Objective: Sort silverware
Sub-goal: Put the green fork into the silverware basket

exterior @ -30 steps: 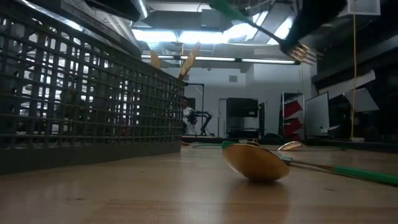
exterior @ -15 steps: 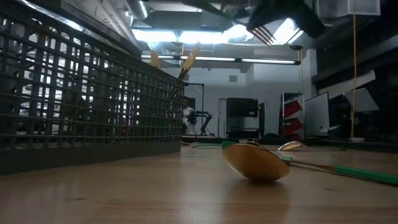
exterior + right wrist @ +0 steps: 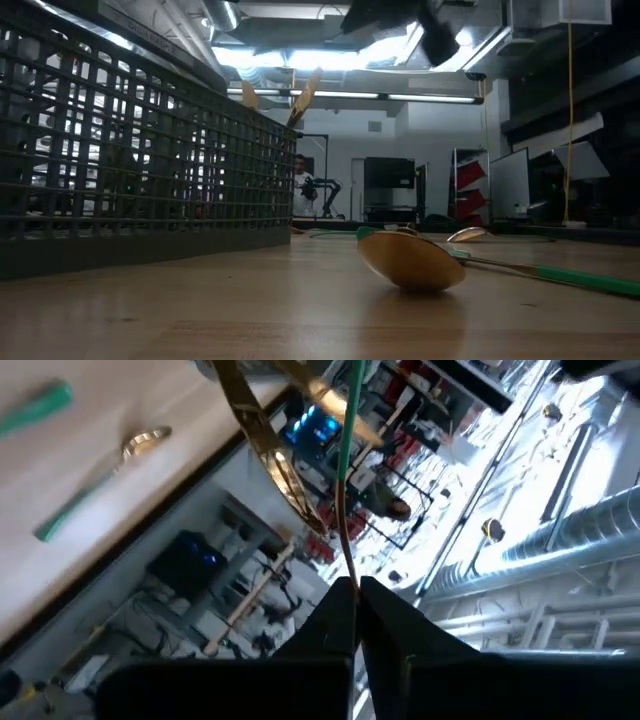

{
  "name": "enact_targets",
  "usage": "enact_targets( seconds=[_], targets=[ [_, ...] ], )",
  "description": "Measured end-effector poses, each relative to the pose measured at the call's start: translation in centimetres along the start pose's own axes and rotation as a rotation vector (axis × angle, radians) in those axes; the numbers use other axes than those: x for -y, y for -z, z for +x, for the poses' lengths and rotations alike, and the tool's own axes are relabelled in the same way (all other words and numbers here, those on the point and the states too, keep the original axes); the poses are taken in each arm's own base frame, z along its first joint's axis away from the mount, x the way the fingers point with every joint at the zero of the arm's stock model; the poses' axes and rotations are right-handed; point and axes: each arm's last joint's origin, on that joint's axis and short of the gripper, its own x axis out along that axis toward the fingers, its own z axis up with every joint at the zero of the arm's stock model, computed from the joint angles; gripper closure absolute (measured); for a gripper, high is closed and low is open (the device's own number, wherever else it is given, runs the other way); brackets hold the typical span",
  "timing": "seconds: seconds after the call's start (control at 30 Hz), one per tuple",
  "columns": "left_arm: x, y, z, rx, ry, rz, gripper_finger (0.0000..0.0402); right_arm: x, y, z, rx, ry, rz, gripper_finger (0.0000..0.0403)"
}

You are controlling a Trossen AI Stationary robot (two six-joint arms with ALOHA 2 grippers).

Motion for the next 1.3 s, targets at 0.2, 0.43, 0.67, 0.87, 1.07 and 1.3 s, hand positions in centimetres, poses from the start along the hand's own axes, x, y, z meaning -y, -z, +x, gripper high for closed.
enact_targets(
  seconds=[0.2, 0.43, 0.67, 0.87, 1.07, 1.3],
  targets=[
    [0.0, 0.0, 0.0, 0.0, 0.0, 0.039, 0.0273, 0.2, 0.0, 2.8, -0.045, 0.008, -0.047, 0.0395],
    [0.0, 0.0, 0.0, 0.0, 0.0, 0.101, 0.0273, 0.4, -0.2, 3.5, 0.083, 0.045, -0.181, 0.0394],
    [0.0, 0.0, 0.0, 0.0, 0.0, 0.124, 0.0273, 1.4, 0.1, 3.8, 0.126, 0.133, -0.236, 0.0394],
    [0.0, 0.0, 0.0, 0.0, 0.0, 0.124, 0.0273, 1.6, 1.0, 5.4, 0.133, 0.16, -0.358, 0.0394],
    [0.0, 0.0, 0.0, -0.001, 0.0, 0.141, 0.0273, 1.5, 1.5, 6.4, 0.178, 0.199, -0.495, 0.0393],
    [0.0, 0.0, 0.0, -0.001, -0.001, 0.179, 0.0273, 1.6, 1.3, 6.4, 0.253, 0.258, -0.532, 0.0393]
  ],
)
